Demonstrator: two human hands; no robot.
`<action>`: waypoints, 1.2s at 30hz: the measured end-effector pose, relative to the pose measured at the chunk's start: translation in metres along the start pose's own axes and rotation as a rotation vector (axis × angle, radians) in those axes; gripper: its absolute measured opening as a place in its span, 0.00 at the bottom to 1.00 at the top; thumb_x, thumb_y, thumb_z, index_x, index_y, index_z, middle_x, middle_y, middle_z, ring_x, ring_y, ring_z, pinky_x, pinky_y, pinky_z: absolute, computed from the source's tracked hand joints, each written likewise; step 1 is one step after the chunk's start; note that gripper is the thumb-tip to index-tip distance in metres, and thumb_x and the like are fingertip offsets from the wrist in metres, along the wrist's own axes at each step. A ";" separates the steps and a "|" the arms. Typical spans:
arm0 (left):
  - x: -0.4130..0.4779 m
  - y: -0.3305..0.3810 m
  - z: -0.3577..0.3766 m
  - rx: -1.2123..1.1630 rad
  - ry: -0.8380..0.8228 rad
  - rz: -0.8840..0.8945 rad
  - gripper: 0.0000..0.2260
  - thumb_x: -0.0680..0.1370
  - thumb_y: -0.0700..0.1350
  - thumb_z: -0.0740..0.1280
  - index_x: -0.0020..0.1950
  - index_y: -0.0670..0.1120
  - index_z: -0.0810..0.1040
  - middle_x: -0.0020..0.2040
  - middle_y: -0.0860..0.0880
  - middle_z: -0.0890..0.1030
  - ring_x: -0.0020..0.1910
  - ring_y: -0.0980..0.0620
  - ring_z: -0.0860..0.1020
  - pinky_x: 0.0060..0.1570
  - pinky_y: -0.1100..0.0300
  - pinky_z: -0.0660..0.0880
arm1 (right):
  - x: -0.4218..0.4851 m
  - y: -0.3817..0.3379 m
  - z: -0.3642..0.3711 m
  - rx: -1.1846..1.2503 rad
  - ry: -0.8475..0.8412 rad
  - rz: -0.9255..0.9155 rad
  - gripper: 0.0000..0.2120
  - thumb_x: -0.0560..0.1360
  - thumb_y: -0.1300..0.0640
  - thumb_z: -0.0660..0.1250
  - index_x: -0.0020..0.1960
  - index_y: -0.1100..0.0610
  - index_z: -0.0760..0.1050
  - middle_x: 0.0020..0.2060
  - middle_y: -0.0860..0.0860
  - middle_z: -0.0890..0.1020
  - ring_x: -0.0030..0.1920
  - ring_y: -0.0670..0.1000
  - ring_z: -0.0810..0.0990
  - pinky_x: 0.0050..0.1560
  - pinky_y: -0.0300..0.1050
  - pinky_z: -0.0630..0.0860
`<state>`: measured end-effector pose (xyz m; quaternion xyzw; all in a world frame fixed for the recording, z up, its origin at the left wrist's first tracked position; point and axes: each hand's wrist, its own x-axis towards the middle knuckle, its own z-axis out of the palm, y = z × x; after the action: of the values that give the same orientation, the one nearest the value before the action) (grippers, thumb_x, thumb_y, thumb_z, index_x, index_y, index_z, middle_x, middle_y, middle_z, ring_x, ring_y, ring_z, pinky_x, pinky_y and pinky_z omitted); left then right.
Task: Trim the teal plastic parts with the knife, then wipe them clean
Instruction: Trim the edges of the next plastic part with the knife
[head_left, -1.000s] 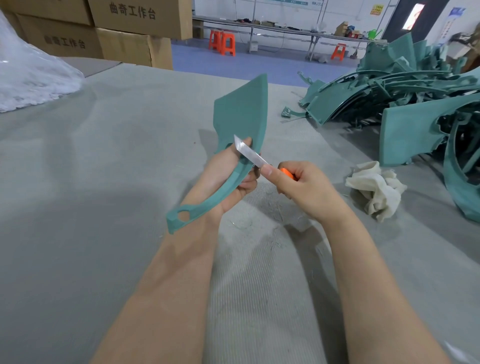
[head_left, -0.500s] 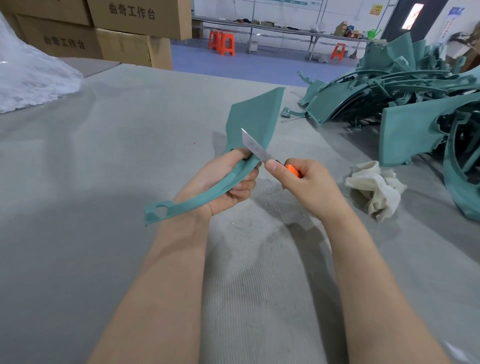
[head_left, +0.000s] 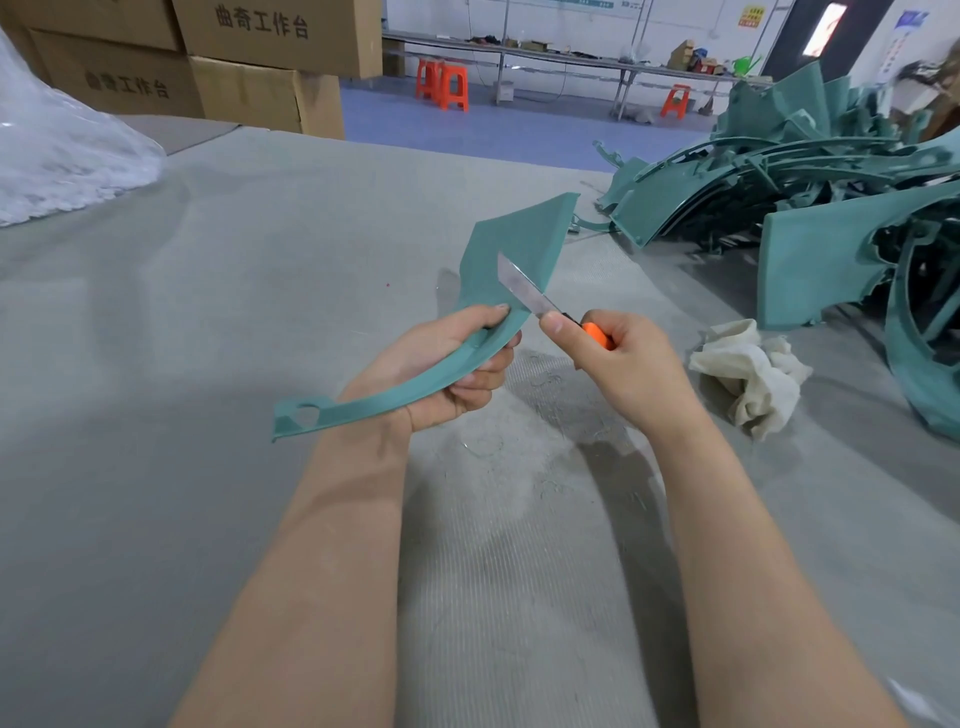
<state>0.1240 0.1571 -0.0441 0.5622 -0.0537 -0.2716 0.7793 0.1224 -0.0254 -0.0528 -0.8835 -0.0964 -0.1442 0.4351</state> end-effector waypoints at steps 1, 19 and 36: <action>0.000 0.000 0.000 0.004 -0.001 -0.004 0.16 0.83 0.49 0.55 0.37 0.45 0.68 0.22 0.54 0.63 0.16 0.61 0.60 0.15 0.71 0.56 | 0.000 0.000 0.000 -0.004 0.001 0.001 0.34 0.71 0.35 0.67 0.35 0.69 0.64 0.25 0.48 0.61 0.25 0.45 0.58 0.26 0.39 0.56; -0.005 0.001 -0.002 0.049 0.000 -0.046 0.16 0.83 0.49 0.55 0.37 0.45 0.68 0.23 0.53 0.63 0.16 0.61 0.60 0.16 0.72 0.55 | 0.003 0.005 0.003 -0.021 0.089 0.051 0.28 0.71 0.34 0.66 0.30 0.56 0.63 0.24 0.47 0.61 0.26 0.47 0.59 0.31 0.44 0.59; -0.004 0.002 0.005 0.241 0.039 -0.215 0.15 0.82 0.48 0.56 0.38 0.42 0.70 0.21 0.53 0.64 0.15 0.61 0.61 0.15 0.71 0.55 | 0.003 0.004 -0.016 0.039 0.366 0.290 0.29 0.70 0.27 0.61 0.34 0.52 0.58 0.29 0.46 0.63 0.30 0.49 0.63 0.33 0.45 0.62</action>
<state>0.1196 0.1554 -0.0399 0.6592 -0.0102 -0.3338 0.6738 0.1239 -0.0410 -0.0456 -0.8386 0.1092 -0.2359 0.4787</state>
